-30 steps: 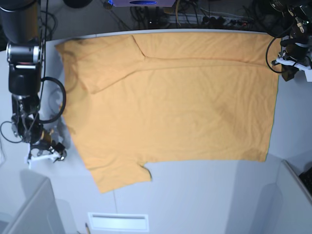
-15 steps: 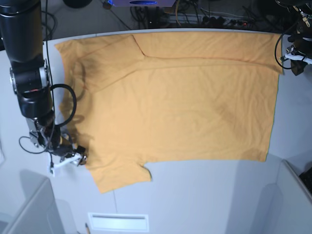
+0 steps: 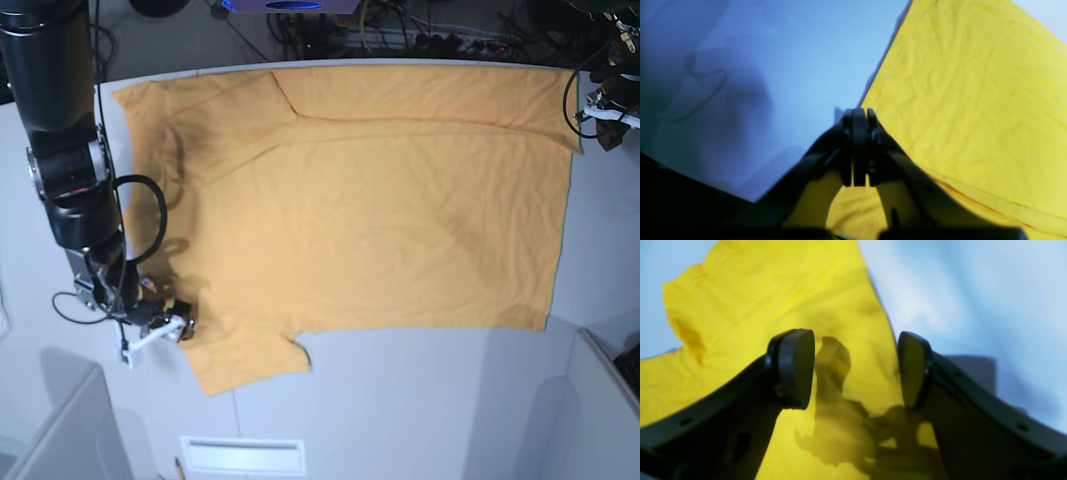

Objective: Fold the T-shirt properly
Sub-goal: 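Move the right gripper to the hem corner and grasp it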

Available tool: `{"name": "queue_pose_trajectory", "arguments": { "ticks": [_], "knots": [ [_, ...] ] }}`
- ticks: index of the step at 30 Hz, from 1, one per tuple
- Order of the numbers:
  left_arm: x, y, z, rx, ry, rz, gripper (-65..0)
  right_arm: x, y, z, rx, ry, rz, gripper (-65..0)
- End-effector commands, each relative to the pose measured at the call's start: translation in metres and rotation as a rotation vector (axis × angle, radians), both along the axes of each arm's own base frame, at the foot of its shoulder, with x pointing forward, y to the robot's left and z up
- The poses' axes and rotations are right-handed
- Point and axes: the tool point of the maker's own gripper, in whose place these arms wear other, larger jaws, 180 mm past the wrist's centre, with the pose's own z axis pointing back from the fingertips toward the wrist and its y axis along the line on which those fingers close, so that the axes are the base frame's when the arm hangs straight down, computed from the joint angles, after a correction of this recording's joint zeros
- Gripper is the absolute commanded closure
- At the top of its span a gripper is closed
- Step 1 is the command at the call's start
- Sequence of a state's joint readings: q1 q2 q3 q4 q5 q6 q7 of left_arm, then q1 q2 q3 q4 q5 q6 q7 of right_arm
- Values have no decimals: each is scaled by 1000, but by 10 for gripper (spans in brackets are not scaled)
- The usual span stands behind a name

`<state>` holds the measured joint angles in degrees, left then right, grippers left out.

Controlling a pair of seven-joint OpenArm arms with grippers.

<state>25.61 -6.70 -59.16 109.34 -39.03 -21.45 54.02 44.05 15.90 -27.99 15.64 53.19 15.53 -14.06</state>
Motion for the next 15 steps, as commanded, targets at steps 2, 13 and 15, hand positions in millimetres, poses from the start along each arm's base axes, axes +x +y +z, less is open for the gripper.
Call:
{"name": "queue_pose_trajectory", "arguments": {
  "ticks": [2,13,15],
  "knots": [
    [6,3,11,28,-31,-14,0,13,-5,16,-5,-35,-4,-345],
    [23,10,19,56,-6,-32,0,13,-5,17,-5,-33,-6,0],
    [30,16,20,73,24,-18,0,13,-5,17,-5,-33,-6,0]
  ]
}}
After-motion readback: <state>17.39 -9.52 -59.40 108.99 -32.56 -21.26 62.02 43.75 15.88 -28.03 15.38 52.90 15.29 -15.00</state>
